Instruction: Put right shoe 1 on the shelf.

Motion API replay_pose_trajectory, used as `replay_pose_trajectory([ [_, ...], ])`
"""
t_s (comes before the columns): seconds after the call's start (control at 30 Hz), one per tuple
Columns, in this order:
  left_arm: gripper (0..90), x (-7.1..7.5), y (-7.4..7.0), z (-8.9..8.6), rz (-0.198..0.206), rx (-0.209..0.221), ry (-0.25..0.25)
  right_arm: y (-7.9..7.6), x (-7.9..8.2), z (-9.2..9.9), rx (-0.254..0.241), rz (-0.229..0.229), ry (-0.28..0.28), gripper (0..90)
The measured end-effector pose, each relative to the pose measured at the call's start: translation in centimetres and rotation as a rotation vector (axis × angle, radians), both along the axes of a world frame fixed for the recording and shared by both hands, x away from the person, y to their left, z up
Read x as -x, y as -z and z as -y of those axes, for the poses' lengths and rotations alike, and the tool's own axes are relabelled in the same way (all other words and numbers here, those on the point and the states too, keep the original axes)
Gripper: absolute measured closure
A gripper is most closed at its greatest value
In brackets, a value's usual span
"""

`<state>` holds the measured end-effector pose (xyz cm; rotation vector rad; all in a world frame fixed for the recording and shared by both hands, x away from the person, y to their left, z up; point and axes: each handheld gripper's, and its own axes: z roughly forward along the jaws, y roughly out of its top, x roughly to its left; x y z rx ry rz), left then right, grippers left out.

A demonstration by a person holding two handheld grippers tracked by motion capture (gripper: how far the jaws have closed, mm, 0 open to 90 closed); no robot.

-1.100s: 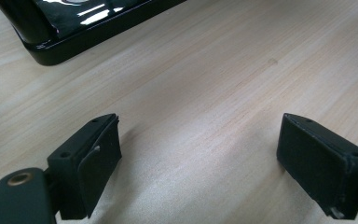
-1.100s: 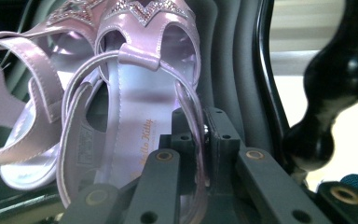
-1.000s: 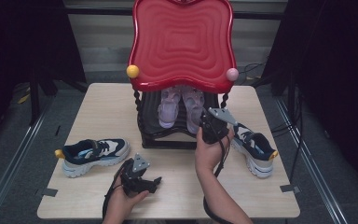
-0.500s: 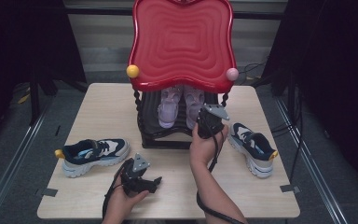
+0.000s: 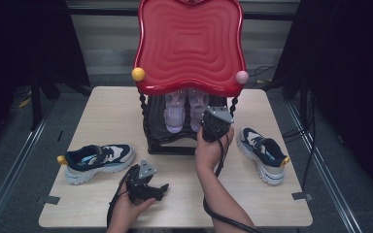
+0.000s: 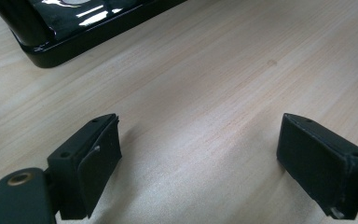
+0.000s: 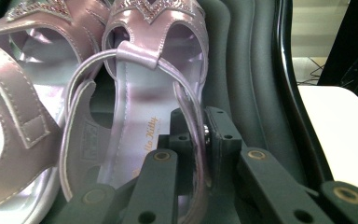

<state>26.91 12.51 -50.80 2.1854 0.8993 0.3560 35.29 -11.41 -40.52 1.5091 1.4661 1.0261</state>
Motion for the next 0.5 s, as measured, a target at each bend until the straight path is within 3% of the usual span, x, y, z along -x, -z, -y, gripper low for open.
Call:
replay_pose_trajectory([
  [0.5,13.0,-0.07,0.01,0.04,0.003,0.002,0.005,0.1,-0.28,-0.55,-0.014,0.025,-0.01,78.8],
])
